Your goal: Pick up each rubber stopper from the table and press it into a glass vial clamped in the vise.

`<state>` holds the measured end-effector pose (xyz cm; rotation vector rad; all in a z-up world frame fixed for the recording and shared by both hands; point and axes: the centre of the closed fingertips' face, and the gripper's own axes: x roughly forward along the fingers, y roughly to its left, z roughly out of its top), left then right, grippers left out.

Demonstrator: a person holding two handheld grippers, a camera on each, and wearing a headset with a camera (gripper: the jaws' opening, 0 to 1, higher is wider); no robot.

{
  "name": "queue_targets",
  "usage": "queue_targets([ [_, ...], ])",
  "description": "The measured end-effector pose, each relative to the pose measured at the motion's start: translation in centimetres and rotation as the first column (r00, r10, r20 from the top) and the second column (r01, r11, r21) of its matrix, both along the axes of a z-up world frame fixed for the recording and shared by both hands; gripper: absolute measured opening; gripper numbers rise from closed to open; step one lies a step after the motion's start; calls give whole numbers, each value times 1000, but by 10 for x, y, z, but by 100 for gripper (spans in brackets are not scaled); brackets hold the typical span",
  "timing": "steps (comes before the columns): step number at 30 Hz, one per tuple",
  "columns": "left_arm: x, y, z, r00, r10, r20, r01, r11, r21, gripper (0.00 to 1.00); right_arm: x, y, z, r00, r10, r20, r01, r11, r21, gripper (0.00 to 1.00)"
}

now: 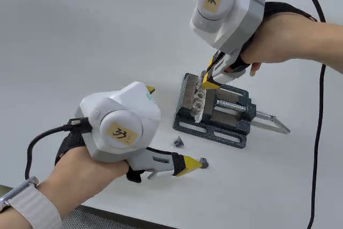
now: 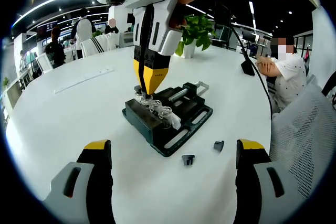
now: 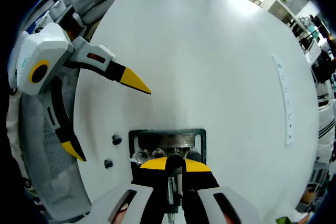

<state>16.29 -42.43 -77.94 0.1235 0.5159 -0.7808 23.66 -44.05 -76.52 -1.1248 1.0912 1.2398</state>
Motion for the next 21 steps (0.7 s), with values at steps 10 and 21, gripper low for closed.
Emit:
queue_targets([
  [10, 1, 3, -1, 1000, 2, 3, -2, 1000, 4, 99, 5, 0, -2, 999, -43, 9, 43, 999, -16, 3],
  [21, -1, 3, 1, 1000, 5, 6, -5, 1000, 5, 98, 4, 1, -4, 995, -96, 7, 96, 995, 15, 3],
])
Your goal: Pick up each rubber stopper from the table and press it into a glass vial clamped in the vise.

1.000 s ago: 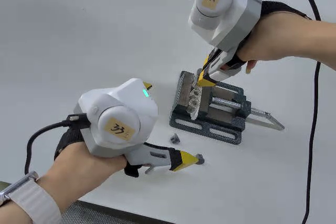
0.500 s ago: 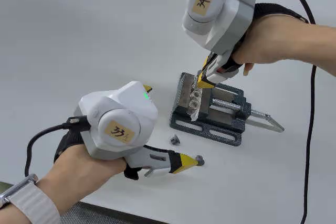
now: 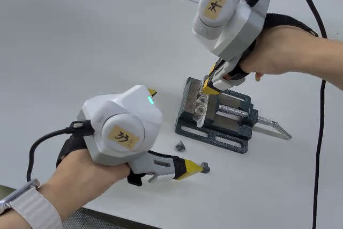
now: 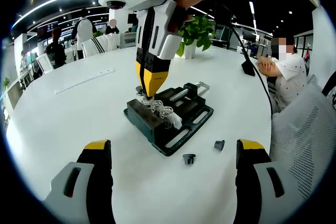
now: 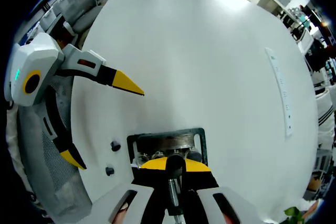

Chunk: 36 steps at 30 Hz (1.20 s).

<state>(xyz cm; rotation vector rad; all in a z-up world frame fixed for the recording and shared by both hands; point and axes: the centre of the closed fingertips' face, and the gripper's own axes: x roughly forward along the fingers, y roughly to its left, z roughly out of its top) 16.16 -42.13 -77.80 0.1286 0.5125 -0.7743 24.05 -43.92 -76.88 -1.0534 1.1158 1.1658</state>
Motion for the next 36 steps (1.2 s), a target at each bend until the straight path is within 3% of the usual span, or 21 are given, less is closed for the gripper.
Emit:
queue_targets([
  [7, -1, 2, -2, 1000, 3, -4, -3, 1000, 1, 98, -2, -1, 0, 999, -29, -29, 30, 999, 30, 3],
  [36, 0, 3, -7, 1000, 1, -18, -1, 1000, 2, 96, 2, -2, 1, 998, 50, -48, -48, 997, 58, 7],
])
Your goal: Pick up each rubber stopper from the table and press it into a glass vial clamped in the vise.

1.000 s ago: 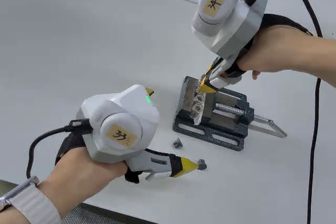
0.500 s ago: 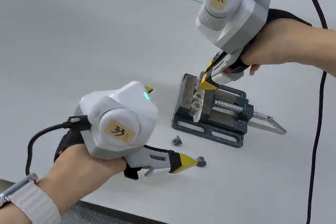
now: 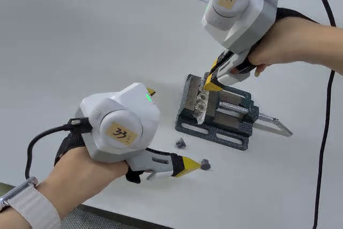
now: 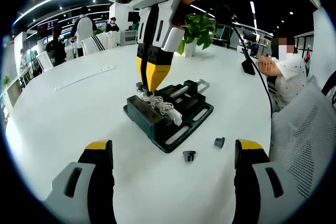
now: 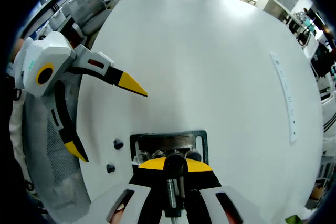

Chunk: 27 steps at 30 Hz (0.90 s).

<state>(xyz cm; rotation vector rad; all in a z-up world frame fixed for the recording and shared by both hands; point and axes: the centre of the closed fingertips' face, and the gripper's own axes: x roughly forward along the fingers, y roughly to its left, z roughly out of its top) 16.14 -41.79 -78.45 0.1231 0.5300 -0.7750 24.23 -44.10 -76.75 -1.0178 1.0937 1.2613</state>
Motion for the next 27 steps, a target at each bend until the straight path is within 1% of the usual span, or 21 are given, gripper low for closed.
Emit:
queue_targets([
  [8, 0, -1, 0, 1000, 1, -1, -1, 1000, 2, 95, -3, 0, 0, 1000, -4, -15, 5, 1000, 9, 11],
  [13, -1, -2, 1, 1000, 0, -3, 0, 1000, 0, 95, -5, 0, 4, 1000, 1, -4, -1, 1000, 17, 15],
  [18, -1, -3, 1, 1000, -1, -1, 1, 1000, -1, 95, -9, -2, 8, 1000, 3, -18, -3, 1000, 26, 16],
  [20, -1, -3, 1, 1000, 1, 1, -1, 1000, -4, 95, -10, -5, 9, 1000, 10, -16, -10, 1000, 15, 12],
  [22, -1, -2, 2, 1000, 2, 3, -2, 1000, -6, 95, -9, -6, 9, 1000, 11, -15, -11, 1000, 14, 12],
  [27, 0, 0, 1, 1000, 6, 2, -6, 1000, -4, 95, -8, -10, 10, 1000, 12, -22, -12, 1000, 15, 8],
])
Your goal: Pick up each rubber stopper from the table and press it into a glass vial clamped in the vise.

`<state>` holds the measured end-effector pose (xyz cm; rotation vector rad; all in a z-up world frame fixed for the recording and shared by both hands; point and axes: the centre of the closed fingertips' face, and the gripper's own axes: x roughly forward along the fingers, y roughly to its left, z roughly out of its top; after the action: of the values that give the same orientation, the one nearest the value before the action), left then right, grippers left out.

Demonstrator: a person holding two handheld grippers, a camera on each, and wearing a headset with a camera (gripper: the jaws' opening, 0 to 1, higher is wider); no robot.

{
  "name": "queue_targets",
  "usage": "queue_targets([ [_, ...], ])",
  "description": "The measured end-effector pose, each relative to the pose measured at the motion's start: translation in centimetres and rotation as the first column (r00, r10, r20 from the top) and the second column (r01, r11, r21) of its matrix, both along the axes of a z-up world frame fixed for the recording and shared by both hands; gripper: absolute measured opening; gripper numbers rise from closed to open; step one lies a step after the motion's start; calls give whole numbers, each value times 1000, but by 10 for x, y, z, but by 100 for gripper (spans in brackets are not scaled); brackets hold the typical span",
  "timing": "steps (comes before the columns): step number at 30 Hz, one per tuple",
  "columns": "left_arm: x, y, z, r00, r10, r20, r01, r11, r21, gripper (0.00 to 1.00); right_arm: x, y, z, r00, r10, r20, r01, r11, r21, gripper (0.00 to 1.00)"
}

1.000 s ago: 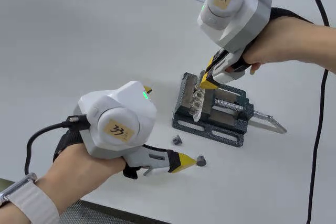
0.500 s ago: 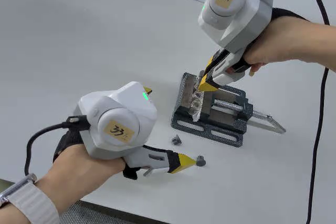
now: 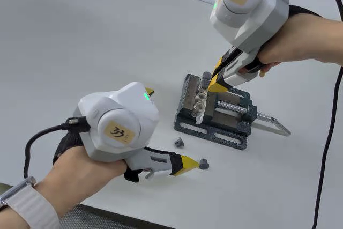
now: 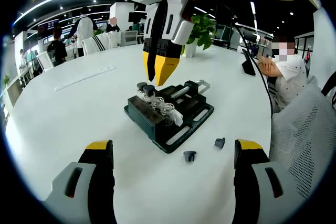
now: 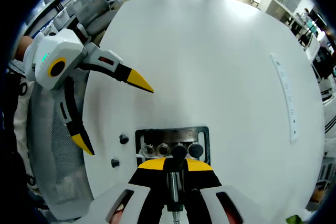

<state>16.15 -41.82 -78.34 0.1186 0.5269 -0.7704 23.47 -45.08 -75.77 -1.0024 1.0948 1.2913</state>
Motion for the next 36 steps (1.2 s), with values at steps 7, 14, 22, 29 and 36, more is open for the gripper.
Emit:
queue_targets([
  [7, 1, 2, -2, 1000, 3, -2, -3, 1000, 2, 95, 4, 6, 1, 1000, -10, -15, 10, 999, 35, 3],
  [14, 0, 3, -2, 1000, 7, -6, -7, 1000, 0, 95, 6, 7, -3, 1000, -8, -18, 9, 999, 33, 3],
  [22, 1, 4, -4, 1000, 7, -9, -7, 1000, 3, 94, 5, 8, -4, 1000, -1, -26, 2, 999, 32, 1],
  [29, 0, 3, -6, 1000, 2, -15, -2, 1000, 3, 94, 4, 8, -5, 1000, 6, -26, -5, 1000, 28, 1],
  [36, 0, 3, -6, 1000, 2, -16, -2, 1000, 5, 94, 6, 9, -6, 1000, 8, -23, -8, 1000, 23, 0],
])
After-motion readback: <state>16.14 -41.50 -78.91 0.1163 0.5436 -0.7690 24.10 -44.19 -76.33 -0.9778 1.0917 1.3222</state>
